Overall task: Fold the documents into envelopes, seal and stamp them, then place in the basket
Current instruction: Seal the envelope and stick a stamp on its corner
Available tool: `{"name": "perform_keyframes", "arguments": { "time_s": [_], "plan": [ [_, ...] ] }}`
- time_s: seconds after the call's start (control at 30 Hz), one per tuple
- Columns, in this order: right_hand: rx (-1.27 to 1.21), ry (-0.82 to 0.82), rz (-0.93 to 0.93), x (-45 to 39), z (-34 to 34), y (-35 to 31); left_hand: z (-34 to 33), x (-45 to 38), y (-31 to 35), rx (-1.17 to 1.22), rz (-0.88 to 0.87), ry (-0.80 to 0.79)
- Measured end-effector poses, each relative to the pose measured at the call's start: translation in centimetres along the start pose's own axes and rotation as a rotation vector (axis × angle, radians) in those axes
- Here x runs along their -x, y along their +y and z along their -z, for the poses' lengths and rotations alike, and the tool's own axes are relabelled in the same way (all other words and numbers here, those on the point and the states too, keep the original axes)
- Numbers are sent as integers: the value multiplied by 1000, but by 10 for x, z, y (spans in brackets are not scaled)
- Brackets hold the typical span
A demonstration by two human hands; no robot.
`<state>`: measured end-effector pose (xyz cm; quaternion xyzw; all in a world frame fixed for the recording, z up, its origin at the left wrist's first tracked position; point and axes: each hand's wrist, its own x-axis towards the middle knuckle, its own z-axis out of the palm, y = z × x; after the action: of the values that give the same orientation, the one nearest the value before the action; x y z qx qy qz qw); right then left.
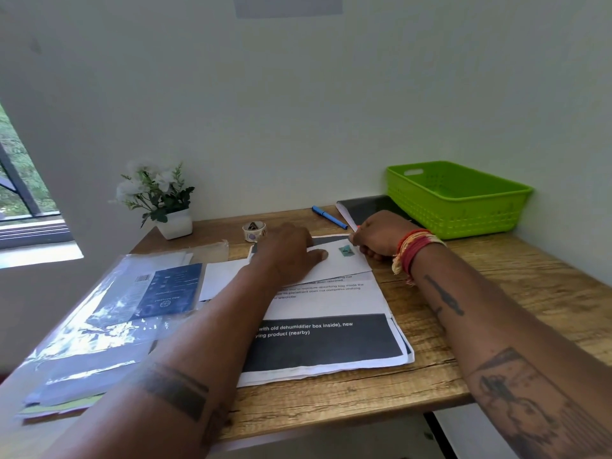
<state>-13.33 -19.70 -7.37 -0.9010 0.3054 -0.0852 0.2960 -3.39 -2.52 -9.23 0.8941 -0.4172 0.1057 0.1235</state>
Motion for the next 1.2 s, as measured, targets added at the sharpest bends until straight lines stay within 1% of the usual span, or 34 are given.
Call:
{"name": "perform_keyframes", "arguments": {
  "time_s": [0.1, 0.3, 0.37, 0.43, 0.53, 0.63, 0.7, 0.8, 1.0, 1.1, 1.2],
  "plan": [
    [9, -14, 21, 1, 1, -1, 0, 0, -1, 84, 20, 39],
    [-94, -80, 59, 2, 9, 3, 6, 0, 4, 228, 46, 163],
    [-217, -108, 73, 0, 9, 4, 9, 0, 4, 271, 26, 220],
    [-400, -121, 74, -4, 5, 7, 11, 1, 4, 307, 11, 290],
    [-638, -151, 82, -8, 2, 11, 12, -1, 3, 304, -9, 369],
    [-839, -181, 86, -3, 2, 8, 13, -1, 1, 272, -19, 413],
    [-919, -165, 105, -2, 0, 6, 14, -1, 0, 263, -22, 426],
    [-954, -109, 106, -3, -3, 4, 14, -1, 0, 266, -33, 431],
    [-1030, -140, 105, -4, -4, 2, 16, -1, 2, 248, -42, 469],
    [-1024, -118, 124, -6, -4, 5, 14, -1, 2, 237, -42, 472],
    [-1009, -154, 139, -5, -2, 7, 13, -2, 0, 222, -46, 484]
  ]
}}
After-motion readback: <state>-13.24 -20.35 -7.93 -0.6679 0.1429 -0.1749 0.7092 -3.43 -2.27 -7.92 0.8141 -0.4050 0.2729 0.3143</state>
